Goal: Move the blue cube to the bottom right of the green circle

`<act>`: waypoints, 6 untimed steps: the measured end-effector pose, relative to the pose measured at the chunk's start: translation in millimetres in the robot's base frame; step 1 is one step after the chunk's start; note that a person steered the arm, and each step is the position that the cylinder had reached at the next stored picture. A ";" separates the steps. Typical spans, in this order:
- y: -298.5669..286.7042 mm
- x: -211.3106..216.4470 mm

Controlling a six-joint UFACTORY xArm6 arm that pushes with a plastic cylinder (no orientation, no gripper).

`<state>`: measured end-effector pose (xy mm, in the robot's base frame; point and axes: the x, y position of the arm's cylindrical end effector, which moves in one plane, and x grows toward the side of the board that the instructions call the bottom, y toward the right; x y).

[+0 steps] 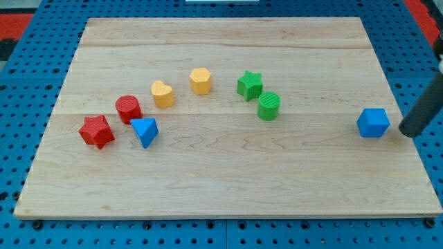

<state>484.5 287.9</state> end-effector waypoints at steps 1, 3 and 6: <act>0.0 -11.9; -38.9 -15.1; -115.4 -15.0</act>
<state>469.4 172.5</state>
